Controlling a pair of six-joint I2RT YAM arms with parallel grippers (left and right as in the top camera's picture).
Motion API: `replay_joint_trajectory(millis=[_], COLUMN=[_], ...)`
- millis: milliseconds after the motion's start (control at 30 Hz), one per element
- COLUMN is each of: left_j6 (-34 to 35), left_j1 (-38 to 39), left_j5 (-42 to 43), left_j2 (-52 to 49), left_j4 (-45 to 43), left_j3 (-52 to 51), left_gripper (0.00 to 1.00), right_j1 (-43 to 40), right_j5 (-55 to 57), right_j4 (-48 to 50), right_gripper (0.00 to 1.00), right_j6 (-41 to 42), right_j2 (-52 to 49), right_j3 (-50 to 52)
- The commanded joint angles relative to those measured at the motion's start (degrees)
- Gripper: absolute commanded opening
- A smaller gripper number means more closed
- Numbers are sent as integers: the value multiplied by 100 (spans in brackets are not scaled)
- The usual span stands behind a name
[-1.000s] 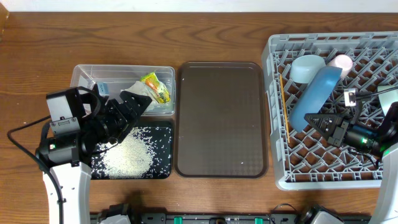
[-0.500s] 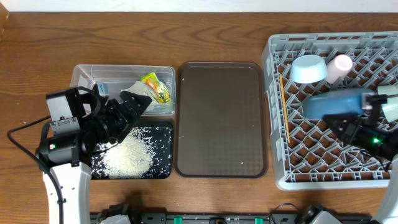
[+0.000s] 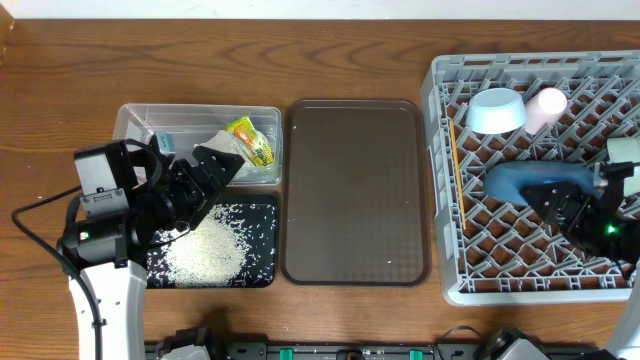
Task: Sort waste into correct bins and load items into the dishwasher rack
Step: 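Lower the dark-blue bowl into the rack's middle and open the right gripper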
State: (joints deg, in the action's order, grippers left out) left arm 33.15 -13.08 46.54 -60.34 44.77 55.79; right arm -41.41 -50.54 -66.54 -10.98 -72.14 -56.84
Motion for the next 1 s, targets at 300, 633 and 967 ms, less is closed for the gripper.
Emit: replay_joint_trajectory(millis=[300,633,967], left_j6=[-57,-57,-57], left_j1=[-24,-24,-24], left_j5=[35,35,35], left_j2=[0,0,0], left_j4=[-2,-2,-2], left_j3=[48,46,46], left_gripper=[94,94,94], right_j1=[-74,-74,-74], right_j5=[-1899,-3829,-2247], right_j4=[-750,-1178,-42], right_gripper=[99,99,99], right_j6=[24,22,-39], right_j2=[492,745,741], right_j3=[-146,-146,-146])
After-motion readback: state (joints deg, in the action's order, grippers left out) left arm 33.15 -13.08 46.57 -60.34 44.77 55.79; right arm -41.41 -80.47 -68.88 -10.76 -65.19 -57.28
